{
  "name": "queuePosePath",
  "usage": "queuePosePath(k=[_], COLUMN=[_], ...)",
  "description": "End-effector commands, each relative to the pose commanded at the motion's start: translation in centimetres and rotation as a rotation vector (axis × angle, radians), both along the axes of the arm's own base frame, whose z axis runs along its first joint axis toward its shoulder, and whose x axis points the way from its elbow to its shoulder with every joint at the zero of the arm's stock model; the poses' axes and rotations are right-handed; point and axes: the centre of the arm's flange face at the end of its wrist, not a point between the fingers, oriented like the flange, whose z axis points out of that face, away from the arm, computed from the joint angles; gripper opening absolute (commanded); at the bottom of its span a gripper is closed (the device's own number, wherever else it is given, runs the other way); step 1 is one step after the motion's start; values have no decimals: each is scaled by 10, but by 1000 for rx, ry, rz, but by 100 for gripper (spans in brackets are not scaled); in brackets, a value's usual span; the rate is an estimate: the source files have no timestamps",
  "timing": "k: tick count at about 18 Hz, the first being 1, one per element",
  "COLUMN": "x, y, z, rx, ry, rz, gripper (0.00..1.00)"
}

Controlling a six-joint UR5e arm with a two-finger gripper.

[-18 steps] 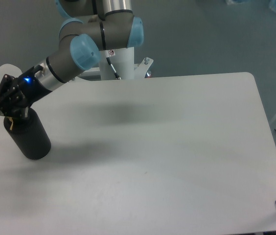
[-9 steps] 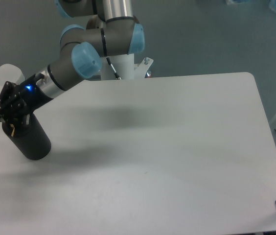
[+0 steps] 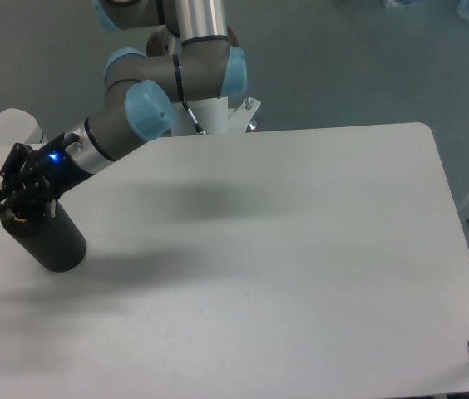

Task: Insert the flowers into the vase
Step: 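Open the gripper to release the tulips in the vase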

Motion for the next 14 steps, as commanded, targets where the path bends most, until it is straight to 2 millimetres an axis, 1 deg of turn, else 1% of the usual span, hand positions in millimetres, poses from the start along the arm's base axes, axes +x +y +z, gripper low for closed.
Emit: queuePosePath(k=[1, 2, 3, 5, 6, 7, 8, 9, 10, 11, 12, 14], x=[0, 0, -7, -18, -26, -30, -29, -29, -36, -48, -54, -60], y=[0, -2, -3, -8, -12, -15, -19, -26, -34, -43, -50, -59], z=[-1, -2, -1, 0, 4, 8, 8, 10, 14, 17, 22, 22], rx=[-1, -1, 0, -1, 3, 5, 2, 4, 2, -7, -9, -21], ry=[-1, 2, 3, 4, 14, 18, 21, 25, 44, 66, 92, 111], rz=[0, -1, 12, 36, 53, 64, 68, 74, 99, 135, 158, 185], gripper=[79, 86, 100, 100, 100, 100, 100, 100, 100, 100, 100, 100])
